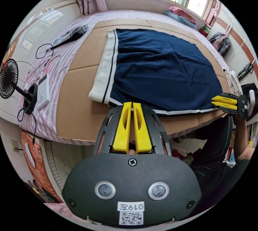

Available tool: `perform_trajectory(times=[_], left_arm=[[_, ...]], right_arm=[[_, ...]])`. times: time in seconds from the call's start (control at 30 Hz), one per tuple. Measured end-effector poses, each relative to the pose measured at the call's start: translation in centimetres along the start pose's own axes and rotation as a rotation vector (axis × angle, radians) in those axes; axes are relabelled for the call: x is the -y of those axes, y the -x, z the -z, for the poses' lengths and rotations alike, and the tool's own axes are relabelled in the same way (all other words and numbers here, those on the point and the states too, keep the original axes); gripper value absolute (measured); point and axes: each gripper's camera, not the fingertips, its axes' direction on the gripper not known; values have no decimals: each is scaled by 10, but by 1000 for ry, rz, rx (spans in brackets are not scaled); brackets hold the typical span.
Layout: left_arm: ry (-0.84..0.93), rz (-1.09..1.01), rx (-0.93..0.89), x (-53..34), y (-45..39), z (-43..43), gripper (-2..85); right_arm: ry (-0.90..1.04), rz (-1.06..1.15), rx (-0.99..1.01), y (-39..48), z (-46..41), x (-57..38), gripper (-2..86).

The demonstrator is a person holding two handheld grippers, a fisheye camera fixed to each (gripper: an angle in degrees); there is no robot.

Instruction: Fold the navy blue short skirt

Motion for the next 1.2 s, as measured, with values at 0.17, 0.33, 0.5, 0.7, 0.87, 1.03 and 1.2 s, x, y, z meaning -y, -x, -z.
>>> perform_trajectory(times=[0.17,0.33,0.5,0.7,0.87,1.03,1.2], left_arm=[[10,-23,34,-6,1,35,13],[-159,-179,189,-35,-40,102,14],[-172,-152,489,-68,-65,135,25],[-85,433,64,-103,68,151,58],[-114,622,-78,-133,116,150,67],[-123,725,-183,-152,150,141,69],[-155,801,-241,-164,178,146,68]], right_arm=[[-17,-23,-9,14,-8,10,23],[-79,-110,-109,8,11,18,40],[-71,-165,-235,-11,15,20,38],[-79,-160,-319,-87,19,59,51],[-69,-323,-289,-234,-8,113,63],[30,-371,-312,-340,-50,148,68],[113,-412,-256,-414,-88,168,84]])
